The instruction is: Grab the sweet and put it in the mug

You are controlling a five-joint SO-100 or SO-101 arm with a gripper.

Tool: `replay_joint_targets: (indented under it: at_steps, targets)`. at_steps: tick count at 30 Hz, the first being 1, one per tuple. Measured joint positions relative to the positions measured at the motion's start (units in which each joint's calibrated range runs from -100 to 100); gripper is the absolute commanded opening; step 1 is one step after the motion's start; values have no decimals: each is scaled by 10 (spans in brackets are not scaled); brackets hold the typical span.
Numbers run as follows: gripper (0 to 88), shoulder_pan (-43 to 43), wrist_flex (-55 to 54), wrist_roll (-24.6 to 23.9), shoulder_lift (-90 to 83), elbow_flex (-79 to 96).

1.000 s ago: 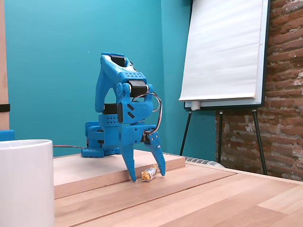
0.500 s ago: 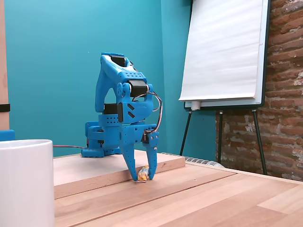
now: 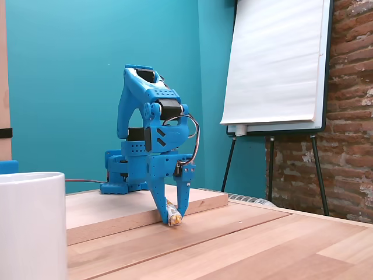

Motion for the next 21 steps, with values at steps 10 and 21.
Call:
replay_joint_targets:
  at_steps: [10, 21]
  targets:
    - [34, 1, 0, -60, -183, -13]
    - [37, 125, 0, -52, -327, -100]
